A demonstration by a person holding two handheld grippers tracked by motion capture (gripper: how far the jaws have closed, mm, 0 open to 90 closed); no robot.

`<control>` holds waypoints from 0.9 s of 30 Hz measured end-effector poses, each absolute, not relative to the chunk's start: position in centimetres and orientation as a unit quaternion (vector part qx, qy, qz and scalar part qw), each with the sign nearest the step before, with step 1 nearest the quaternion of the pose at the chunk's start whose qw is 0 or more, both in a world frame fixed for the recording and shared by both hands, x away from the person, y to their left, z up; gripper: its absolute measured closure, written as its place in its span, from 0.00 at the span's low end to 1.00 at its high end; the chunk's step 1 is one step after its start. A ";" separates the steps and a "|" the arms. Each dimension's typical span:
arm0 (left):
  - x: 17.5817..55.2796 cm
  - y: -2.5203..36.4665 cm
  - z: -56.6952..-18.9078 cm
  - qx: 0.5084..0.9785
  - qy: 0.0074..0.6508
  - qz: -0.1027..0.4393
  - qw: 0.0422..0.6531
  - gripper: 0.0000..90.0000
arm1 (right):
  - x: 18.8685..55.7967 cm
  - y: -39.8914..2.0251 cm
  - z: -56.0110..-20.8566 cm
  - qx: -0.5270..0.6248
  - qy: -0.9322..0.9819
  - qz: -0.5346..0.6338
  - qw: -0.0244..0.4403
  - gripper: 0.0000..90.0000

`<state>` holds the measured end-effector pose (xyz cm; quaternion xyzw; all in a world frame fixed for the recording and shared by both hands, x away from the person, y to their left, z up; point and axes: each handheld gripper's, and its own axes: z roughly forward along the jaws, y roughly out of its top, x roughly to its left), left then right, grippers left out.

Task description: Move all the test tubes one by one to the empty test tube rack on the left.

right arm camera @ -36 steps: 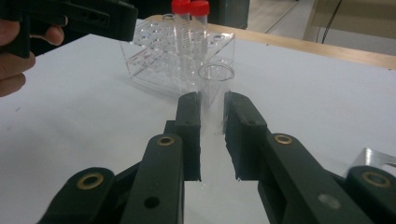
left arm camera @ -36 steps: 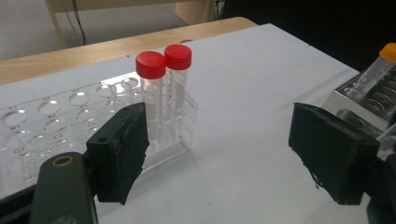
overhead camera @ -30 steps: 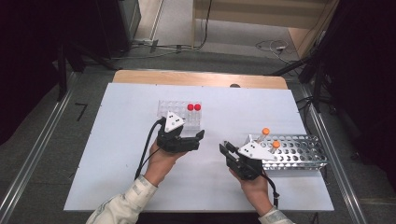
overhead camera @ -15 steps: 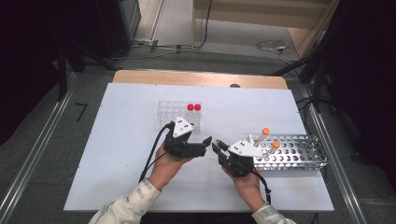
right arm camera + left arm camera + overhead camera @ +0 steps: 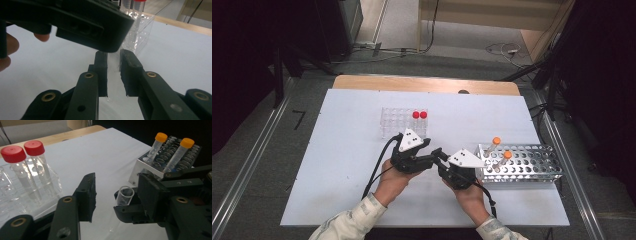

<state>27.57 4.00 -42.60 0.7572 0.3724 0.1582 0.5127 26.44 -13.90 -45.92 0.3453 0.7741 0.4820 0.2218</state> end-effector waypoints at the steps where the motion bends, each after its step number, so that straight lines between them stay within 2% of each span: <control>1: 27.6 4.0 -42.6 0.758 0.371 0.157 0.512 0.63 | 26.4 -13.8 -45.9 0.343 0.774 0.483 0.222 0.82; 9: 27.5 3.8 -42.8 0.762 0.370 0.160 0.506 0.75 | 26.4 -13.7 -45.9 0.342 0.774 0.481 0.226 0.82; 14: 27.5 3.6 -42.9 0.766 0.370 0.159 0.501 0.78 | 26.3 -13.6 -45.9 0.341 0.775 0.479 0.229 0.82; 17: 27.5 3.6 -42.9 0.767 0.368 0.159 0.501 0.83 | 26.3 -13.6 -45.9 0.341 0.775 0.479 0.229 0.82; 27: 27.5 3.7 -42.9 0.767 0.365 0.159 0.503 0.85 | 26.2 -13.6 -45.8 0.342 0.774 0.481 0.230 0.82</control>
